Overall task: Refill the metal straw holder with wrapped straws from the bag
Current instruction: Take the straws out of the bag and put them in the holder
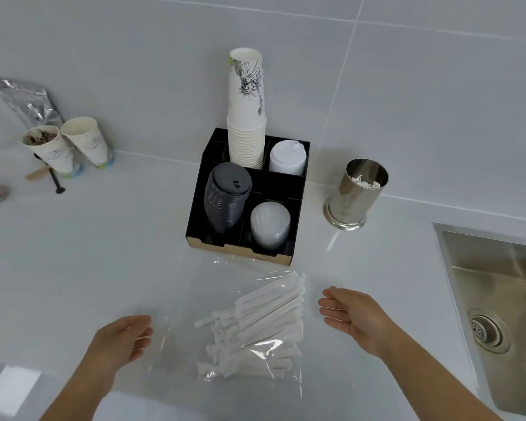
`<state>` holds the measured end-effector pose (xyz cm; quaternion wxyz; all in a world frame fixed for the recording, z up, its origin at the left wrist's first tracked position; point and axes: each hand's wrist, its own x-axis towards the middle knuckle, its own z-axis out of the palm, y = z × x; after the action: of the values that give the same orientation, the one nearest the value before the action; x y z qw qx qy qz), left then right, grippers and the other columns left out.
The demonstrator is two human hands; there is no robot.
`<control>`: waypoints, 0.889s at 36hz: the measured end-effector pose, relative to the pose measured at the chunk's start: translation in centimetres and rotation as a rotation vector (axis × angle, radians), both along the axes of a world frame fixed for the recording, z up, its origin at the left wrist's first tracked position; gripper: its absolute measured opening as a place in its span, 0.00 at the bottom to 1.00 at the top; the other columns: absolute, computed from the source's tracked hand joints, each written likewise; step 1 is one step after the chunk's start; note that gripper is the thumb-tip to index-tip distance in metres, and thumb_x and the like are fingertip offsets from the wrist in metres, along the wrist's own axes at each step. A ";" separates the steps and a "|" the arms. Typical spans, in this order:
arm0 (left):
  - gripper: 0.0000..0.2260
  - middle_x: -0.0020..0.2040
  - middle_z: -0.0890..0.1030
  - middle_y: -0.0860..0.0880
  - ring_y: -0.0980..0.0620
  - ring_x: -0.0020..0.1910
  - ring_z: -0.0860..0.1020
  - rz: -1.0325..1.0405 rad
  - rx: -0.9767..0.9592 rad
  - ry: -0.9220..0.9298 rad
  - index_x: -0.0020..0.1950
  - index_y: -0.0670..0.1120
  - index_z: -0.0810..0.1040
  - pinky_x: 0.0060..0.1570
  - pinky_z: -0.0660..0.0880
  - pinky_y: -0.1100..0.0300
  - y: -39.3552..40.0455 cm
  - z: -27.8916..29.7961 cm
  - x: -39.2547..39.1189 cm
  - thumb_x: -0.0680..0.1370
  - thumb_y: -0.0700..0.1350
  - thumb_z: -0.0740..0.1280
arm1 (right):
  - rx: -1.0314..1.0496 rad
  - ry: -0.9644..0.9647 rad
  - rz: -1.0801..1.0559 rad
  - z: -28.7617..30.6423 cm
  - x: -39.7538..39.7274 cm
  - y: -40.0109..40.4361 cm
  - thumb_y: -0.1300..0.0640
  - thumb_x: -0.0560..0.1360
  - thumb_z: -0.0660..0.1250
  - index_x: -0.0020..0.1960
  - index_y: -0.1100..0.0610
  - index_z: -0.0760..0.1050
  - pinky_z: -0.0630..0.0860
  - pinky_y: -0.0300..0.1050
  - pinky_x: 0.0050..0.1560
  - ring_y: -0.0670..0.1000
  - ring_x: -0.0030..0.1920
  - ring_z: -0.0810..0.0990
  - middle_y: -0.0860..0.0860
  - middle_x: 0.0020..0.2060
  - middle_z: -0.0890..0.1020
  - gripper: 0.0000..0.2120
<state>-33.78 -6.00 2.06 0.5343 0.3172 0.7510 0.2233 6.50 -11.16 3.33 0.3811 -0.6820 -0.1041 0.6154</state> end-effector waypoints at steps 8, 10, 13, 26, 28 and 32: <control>0.07 0.40 0.81 0.39 0.44 0.41 0.77 0.012 0.017 0.015 0.46 0.37 0.81 0.53 0.76 0.47 2.6 -2.4 -1.6 0.75 0.41 0.71 | -0.070 -0.018 -0.052 -2.9 -2.9 -1.1 0.57 0.77 0.68 0.56 0.62 0.78 0.78 0.53 0.53 0.59 0.52 0.82 0.60 0.52 0.82 0.11; 0.07 0.38 0.80 0.40 0.45 0.39 0.76 -0.043 0.019 0.025 0.42 0.38 0.81 0.52 0.76 0.46 3.4 -2.9 -1.6 0.75 0.41 0.71 | -0.075 -0.037 -0.034 -3.2 -3.9 -1.3 0.58 0.77 0.67 0.54 0.62 0.79 0.79 0.52 0.52 0.58 0.48 0.81 0.59 0.49 0.82 0.09; 0.06 0.36 0.80 0.41 0.46 0.37 0.75 -0.118 0.022 0.010 0.42 0.39 0.82 0.46 0.75 0.51 4.3 -3.5 -1.1 0.75 0.42 0.71 | -0.102 -0.074 0.028 -3.5 -5.3 -1.6 0.57 0.76 0.68 0.51 0.60 0.81 0.79 0.52 0.53 0.56 0.43 0.81 0.56 0.43 0.84 0.08; 0.14 0.31 0.81 0.43 0.49 0.29 0.77 -0.404 0.215 0.297 0.36 0.38 0.75 0.33 0.72 0.56 5.1 -5.0 1.2 0.77 0.46 0.62 | -0.148 -0.445 0.089 -6.1 -8.3 -0.9 0.61 0.73 0.68 0.36 0.59 0.73 0.75 0.46 0.34 0.51 0.25 0.75 0.54 0.29 0.73 0.08; 0.15 0.29 0.78 0.45 0.49 0.28 0.75 -0.437 0.295 0.334 0.34 0.40 0.72 0.32 0.70 0.55 4.9 -5.3 1.3 0.78 0.45 0.61 | -0.136 -0.464 0.091 -6.2 -8.3 -1.1 0.60 0.73 0.67 0.37 0.60 0.74 0.74 0.45 0.34 0.51 0.26 0.75 0.53 0.29 0.73 0.07; 0.15 0.26 0.73 0.49 0.49 0.25 0.70 -0.456 0.365 0.326 0.33 0.43 0.70 0.29 0.67 0.56 4.4 -5.5 1.5 0.80 0.45 0.61 | -0.090 -0.454 0.053 -6.2 -8.0 -2.3 0.60 0.73 0.66 0.40 0.64 0.75 0.74 0.45 0.35 0.51 0.29 0.75 0.53 0.30 0.76 0.07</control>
<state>-32.25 -1.56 -3.47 0.3775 0.5992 0.6839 0.1751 -1.47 -13.42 -2.84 0.3009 -0.8163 -0.1776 0.4600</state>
